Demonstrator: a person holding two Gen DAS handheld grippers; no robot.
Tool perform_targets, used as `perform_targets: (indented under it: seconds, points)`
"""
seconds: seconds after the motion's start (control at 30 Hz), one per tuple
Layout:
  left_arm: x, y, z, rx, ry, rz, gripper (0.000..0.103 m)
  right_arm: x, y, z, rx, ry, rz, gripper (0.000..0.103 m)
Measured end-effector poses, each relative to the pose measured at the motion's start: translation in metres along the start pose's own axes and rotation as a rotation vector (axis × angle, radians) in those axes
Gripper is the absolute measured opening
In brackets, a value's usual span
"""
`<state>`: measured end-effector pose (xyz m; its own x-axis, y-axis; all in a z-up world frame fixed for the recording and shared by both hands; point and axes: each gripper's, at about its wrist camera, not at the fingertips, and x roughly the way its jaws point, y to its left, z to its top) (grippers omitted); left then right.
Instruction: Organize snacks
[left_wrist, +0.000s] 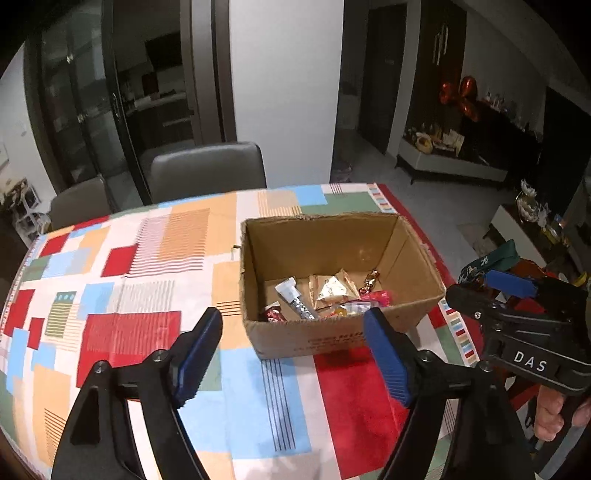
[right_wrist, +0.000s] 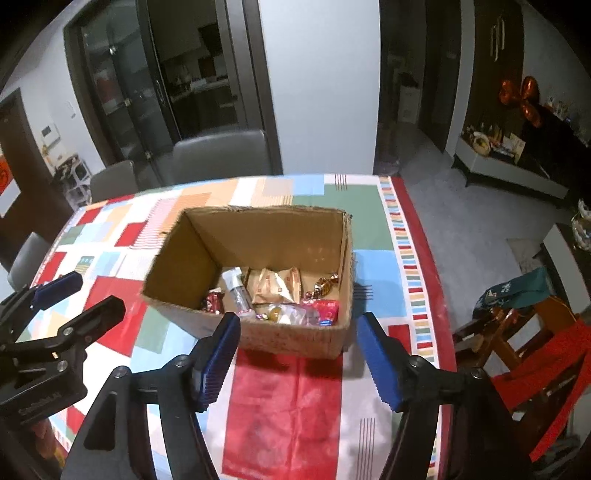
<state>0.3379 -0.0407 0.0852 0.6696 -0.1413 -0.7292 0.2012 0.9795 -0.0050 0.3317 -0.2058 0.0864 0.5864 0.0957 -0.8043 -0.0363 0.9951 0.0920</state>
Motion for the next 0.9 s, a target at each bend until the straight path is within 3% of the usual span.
perform_targets:
  seconds: [0.07,0.17,0.53,0.9]
  points:
    - [-0.012,-0.001,-0.007,0.004,-0.028,0.016,0.084,-0.012,0.002,-0.007,-0.001,-0.024,0.006,0.067]
    - [-0.034,-0.003,-0.020,0.004,-0.074,0.016,0.088,-0.034,0.003,-0.021,0.013,-0.074,0.009,0.076]
    - [-0.091,-0.009,-0.067,0.010,-0.216,0.040,0.099,-0.093,0.008,-0.073,0.000,-0.210,0.013,0.076]
    - [-0.128,-0.012,-0.114,-0.005,-0.328,0.093,0.103,-0.130,0.017,-0.127,-0.026,-0.322,-0.008,0.080]
